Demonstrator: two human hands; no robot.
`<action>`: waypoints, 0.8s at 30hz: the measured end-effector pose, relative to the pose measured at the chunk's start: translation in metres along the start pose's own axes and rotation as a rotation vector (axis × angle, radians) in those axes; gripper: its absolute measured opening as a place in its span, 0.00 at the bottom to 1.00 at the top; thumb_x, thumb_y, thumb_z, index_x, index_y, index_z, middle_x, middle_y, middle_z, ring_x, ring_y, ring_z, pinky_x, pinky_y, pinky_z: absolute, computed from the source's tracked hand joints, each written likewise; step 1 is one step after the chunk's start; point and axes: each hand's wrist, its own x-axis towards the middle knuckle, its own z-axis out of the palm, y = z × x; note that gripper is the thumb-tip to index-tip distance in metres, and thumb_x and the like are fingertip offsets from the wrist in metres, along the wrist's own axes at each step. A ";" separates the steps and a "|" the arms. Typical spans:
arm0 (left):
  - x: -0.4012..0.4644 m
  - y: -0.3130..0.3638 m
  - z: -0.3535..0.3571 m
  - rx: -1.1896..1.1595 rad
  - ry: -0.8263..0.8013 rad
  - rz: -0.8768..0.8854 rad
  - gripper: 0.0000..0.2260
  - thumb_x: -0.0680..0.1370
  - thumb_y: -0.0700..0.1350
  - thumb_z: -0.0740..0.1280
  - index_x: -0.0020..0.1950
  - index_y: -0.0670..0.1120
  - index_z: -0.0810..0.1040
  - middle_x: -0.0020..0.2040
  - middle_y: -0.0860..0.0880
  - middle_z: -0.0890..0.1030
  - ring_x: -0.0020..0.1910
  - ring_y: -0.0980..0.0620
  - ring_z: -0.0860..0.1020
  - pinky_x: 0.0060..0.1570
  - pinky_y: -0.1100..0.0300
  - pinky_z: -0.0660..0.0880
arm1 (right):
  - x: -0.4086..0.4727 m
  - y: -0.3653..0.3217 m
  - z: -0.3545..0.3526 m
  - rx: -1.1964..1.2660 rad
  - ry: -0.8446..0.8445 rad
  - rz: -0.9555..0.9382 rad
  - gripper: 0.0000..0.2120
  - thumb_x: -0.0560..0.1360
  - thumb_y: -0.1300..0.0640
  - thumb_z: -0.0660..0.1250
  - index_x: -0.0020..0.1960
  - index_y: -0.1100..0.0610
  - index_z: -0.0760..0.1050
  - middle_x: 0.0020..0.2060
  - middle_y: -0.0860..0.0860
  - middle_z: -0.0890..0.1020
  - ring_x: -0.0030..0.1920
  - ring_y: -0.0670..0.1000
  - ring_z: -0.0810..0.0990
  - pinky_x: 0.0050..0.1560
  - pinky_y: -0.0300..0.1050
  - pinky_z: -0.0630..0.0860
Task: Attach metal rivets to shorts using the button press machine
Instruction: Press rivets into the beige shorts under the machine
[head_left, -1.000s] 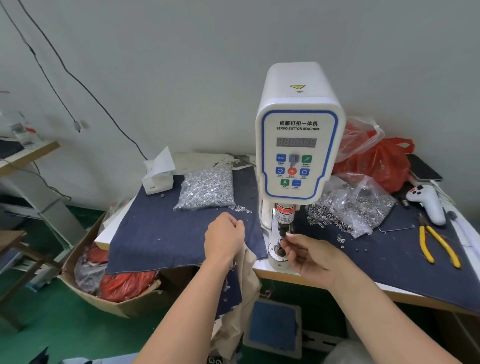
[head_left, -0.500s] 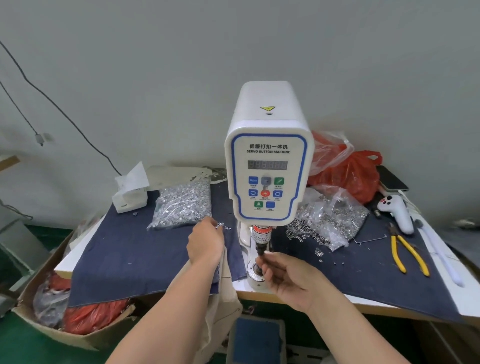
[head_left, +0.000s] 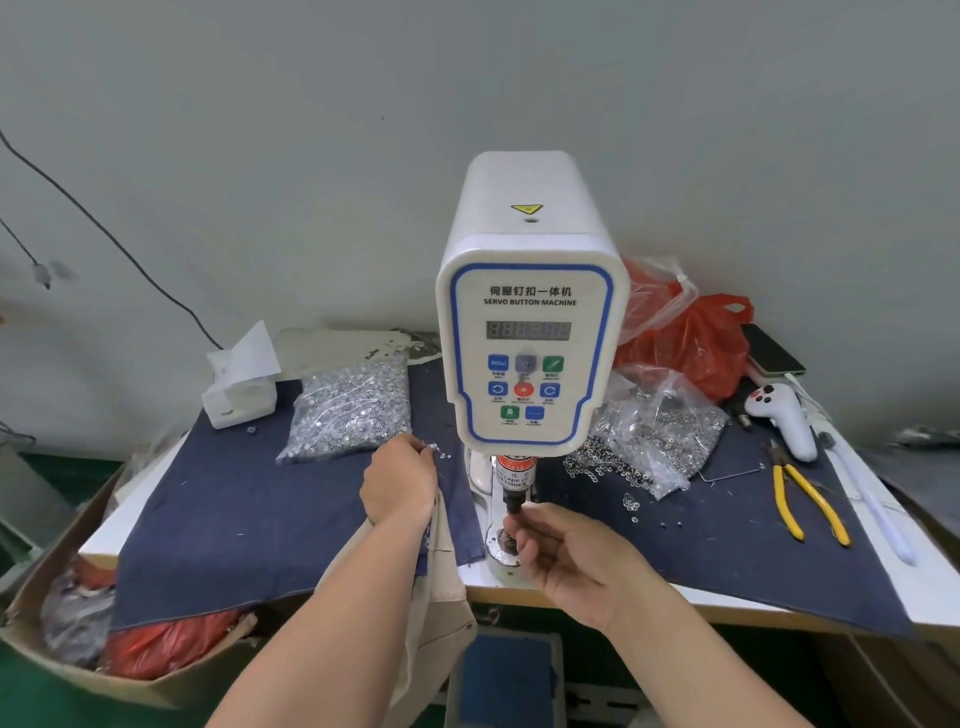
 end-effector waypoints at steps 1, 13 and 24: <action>0.000 0.000 0.000 0.000 0.002 0.003 0.07 0.83 0.52 0.67 0.56 0.54 0.84 0.51 0.47 0.85 0.51 0.41 0.82 0.44 0.53 0.71 | -0.001 0.000 -0.001 -0.008 -0.005 -0.009 0.10 0.77 0.66 0.70 0.40 0.69 0.85 0.40 0.62 0.84 0.31 0.50 0.81 0.28 0.38 0.79; -0.025 0.002 -0.025 -0.272 -0.088 0.096 0.05 0.81 0.49 0.69 0.46 0.57 0.82 0.45 0.58 0.85 0.50 0.53 0.83 0.45 0.59 0.73 | 0.019 -0.033 -0.047 -1.260 0.516 -0.730 0.16 0.84 0.52 0.59 0.44 0.56 0.81 0.33 0.49 0.83 0.34 0.52 0.81 0.37 0.47 0.75; -0.103 0.010 -0.050 -0.297 -0.360 0.396 0.10 0.79 0.48 0.75 0.41 0.61 0.82 0.44 0.64 0.85 0.45 0.64 0.82 0.43 0.74 0.73 | 0.053 -0.032 -0.092 -1.425 0.626 -0.973 0.16 0.84 0.52 0.60 0.41 0.56 0.78 0.34 0.51 0.80 0.36 0.55 0.78 0.38 0.52 0.73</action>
